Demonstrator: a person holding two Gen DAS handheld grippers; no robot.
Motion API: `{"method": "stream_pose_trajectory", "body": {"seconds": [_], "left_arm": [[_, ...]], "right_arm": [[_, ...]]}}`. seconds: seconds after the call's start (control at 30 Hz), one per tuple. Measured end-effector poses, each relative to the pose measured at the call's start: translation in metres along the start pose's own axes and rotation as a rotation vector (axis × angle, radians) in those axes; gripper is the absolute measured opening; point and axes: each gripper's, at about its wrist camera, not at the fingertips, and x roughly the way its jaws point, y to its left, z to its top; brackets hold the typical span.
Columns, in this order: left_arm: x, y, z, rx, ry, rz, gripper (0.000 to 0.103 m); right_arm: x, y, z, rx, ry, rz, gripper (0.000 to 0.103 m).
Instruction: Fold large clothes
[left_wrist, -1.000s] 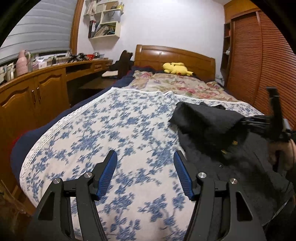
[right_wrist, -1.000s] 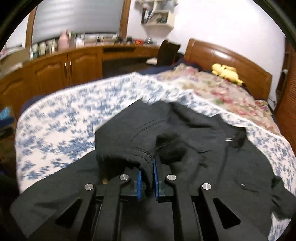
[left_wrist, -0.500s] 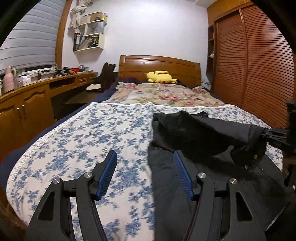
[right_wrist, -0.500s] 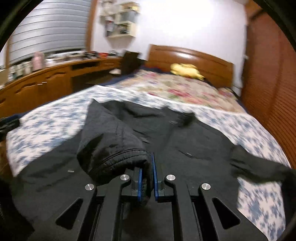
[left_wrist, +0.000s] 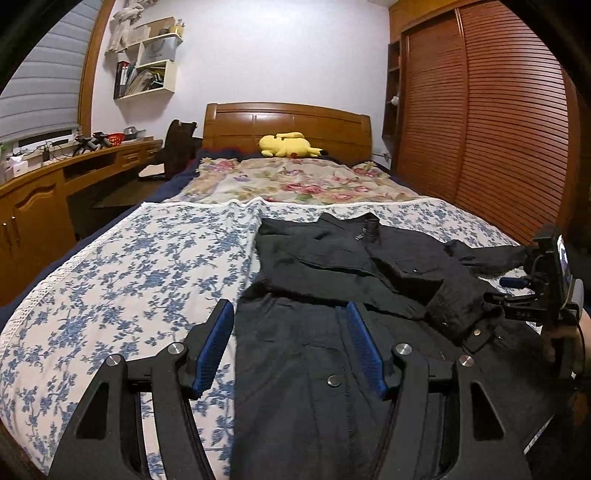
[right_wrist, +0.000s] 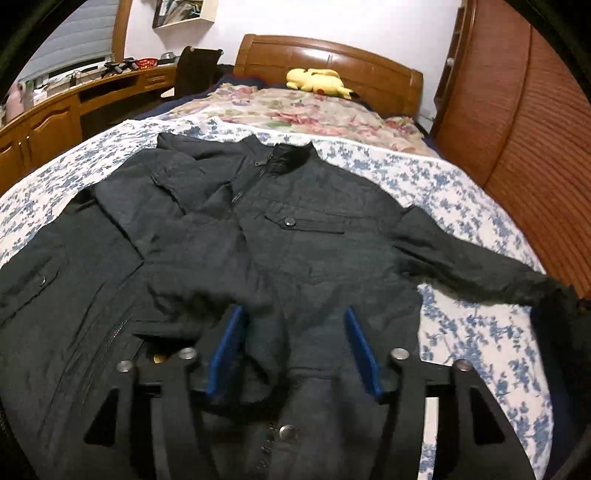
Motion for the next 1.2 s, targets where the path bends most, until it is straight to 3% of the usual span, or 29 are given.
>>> {"method": "stream_pose_trajectory", "body": {"seconds": [0.27,0.5,0.63,0.67,0.7,0.77,0.8,0.97,1.13,1.2], "left_arm": [[0.012,-0.013,0.001,0.0,0.021,-0.015,0.064],[0.017,-0.019,-0.001,0.003,0.033,-0.018,0.064],[0.017,-0.022,-0.001,0.012,0.034,-0.022,0.064],[0.016,-0.022,-0.001,0.013,0.034,-0.023,0.064],[0.016,-0.022,-0.001,0.014,0.033,-0.025,0.064],[0.016,-0.022,0.0,0.013,0.031,-0.03,0.064],[0.015,-0.022,0.001,0.011,0.029,-0.032,0.064],[0.016,-0.022,0.002,0.005,0.029,-0.038,0.064],[0.017,-0.024,0.0,0.009,0.034,-0.035,0.064],[0.018,-0.023,0.0,0.01,0.036,-0.035,0.064]], "right_arm": [[-0.026,0.026,-0.003,-0.059,-0.083,0.111,0.075],[0.006,0.049,-0.003,-0.103,0.001,0.193,0.077],[0.03,0.052,0.007,-0.154,0.059,0.158,0.076],[0.031,0.052,0.007,-0.172,0.059,0.143,0.063],[0.031,0.051,0.009,-0.184,0.063,0.138,0.043],[0.033,0.045,0.012,-0.187,0.092,0.157,0.017],[0.033,0.044,0.013,-0.19,0.095,0.159,0.012],[0.01,0.015,0.03,-0.122,0.035,0.13,0.01],[0.008,-0.029,0.044,-0.054,0.019,-0.075,0.011],[0.015,-0.045,0.048,-0.018,0.046,-0.146,0.029]]}}
